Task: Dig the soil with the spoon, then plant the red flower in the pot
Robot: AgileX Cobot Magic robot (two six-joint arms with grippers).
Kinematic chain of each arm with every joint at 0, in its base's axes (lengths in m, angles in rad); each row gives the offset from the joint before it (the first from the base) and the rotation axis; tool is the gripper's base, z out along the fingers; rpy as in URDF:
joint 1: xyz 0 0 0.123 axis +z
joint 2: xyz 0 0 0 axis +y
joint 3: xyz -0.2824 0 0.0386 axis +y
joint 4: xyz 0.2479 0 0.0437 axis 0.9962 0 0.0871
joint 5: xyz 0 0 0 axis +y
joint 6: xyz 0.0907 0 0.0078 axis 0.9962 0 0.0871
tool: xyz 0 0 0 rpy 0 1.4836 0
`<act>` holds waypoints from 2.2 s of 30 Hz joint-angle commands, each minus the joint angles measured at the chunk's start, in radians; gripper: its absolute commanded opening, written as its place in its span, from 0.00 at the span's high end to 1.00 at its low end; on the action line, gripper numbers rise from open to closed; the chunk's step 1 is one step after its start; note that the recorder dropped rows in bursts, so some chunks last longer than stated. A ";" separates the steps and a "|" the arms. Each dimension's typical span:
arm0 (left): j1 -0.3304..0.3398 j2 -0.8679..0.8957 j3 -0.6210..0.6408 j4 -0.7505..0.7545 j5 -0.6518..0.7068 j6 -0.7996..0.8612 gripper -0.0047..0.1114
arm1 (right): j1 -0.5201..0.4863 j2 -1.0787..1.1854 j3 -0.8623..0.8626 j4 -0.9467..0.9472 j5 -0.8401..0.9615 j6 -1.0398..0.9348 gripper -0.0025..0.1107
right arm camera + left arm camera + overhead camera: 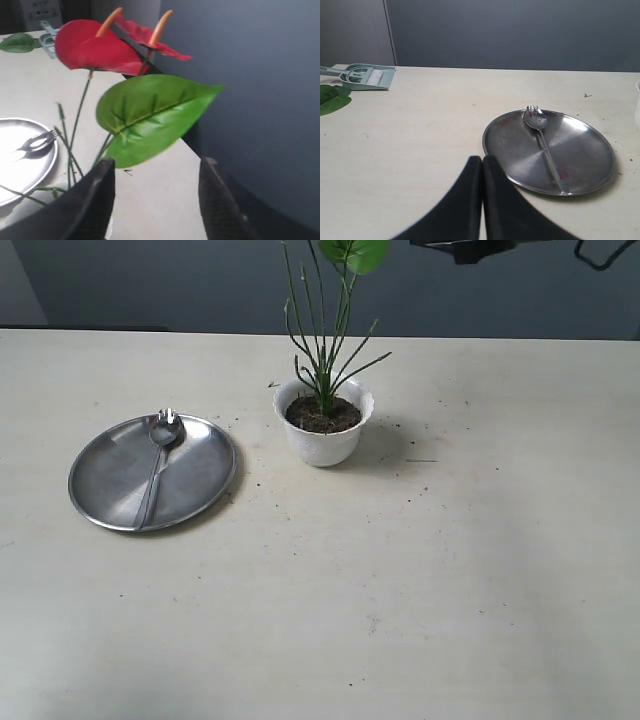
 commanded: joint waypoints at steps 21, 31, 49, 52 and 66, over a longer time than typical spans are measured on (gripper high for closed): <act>-0.002 -0.005 0.005 -0.004 -0.006 -0.001 0.96 | -0.058 -0.212 0.095 0.004 0.316 0.344 0.97; -0.002 -0.005 0.005 -0.004 -0.006 -0.001 0.96 | -0.058 -0.370 0.263 0.004 0.548 0.371 0.98; -0.002 -0.005 0.005 -0.004 -0.006 -0.001 0.96 | -0.052 -0.848 0.680 0.004 0.636 0.507 0.98; -0.002 -0.005 0.005 -0.004 -0.006 -0.001 0.96 | -0.052 -0.905 0.711 0.004 0.597 0.528 0.98; -0.002 -0.005 0.005 -0.004 -0.006 -0.001 0.96 | -0.052 -1.128 0.793 0.004 0.544 0.578 0.98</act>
